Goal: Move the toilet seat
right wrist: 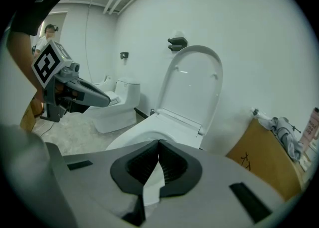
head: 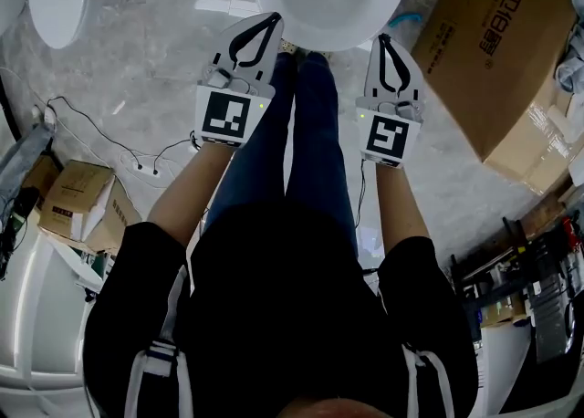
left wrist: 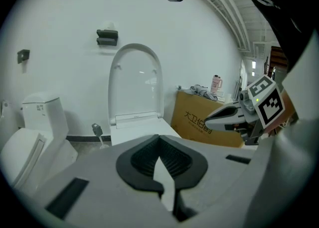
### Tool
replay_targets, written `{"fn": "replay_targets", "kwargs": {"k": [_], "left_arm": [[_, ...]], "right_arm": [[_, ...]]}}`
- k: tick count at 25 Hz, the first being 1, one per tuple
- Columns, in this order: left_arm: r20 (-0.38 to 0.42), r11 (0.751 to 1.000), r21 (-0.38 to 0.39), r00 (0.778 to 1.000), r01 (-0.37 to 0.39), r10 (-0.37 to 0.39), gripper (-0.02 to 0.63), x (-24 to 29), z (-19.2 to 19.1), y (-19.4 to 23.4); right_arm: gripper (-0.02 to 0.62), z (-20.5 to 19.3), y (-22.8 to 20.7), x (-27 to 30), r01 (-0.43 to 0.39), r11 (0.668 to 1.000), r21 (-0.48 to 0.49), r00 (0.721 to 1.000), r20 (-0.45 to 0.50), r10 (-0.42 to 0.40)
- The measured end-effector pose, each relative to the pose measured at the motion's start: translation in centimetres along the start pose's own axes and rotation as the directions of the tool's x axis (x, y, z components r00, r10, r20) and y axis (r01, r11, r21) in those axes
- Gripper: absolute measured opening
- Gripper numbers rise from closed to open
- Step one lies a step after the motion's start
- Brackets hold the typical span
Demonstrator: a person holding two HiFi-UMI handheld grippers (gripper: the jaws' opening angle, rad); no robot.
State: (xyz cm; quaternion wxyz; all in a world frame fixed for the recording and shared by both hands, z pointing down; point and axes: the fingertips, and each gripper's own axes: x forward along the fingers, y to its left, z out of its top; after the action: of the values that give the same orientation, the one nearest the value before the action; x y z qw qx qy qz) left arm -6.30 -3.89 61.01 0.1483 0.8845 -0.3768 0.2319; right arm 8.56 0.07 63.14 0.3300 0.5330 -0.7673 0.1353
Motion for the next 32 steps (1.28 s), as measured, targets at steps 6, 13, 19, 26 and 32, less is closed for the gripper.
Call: {"fn": "replay_targets", "kwargs": {"k": [6,13,19,26,32], "left_arm": [[-0.041,0.999,-0.037,0.999,0.006,-0.008,0.008,0.9,-3.0,-0.2],[-0.087,0.999,-0.038,0.996,0.022,-0.025,0.008,2.0,-6.2,-0.2],[-0.139,0.999,-0.016,0.99,0.037,-0.039,0.006,2.4,-9.4,-0.3],[-0.223,0.997,-0.035,0.972,0.071,-0.077,0.008,3.6,-13.3,-0.6],[-0.275,0.996,-0.017,0.957,0.088,-0.09,0.008,3.8,-15.8,-0.7]], "right_arm": [[0.021,-2.6,1.3,1.3,-0.024,1.0,0.014,0.999,-0.047,0.025],[0.021,-5.3,2.4,3.2,-0.043,0.999,0.027,0.999,-0.02,0.043],[0.021,-8.1,3.2,4.2,-0.06,0.998,0.017,0.994,-0.086,0.061],[0.021,-10.8,3.3,5.1,-0.072,0.997,-0.025,0.985,-0.156,0.067],[0.021,-12.6,4.0,5.6,-0.1,0.993,-0.056,0.975,-0.206,0.087]]}}
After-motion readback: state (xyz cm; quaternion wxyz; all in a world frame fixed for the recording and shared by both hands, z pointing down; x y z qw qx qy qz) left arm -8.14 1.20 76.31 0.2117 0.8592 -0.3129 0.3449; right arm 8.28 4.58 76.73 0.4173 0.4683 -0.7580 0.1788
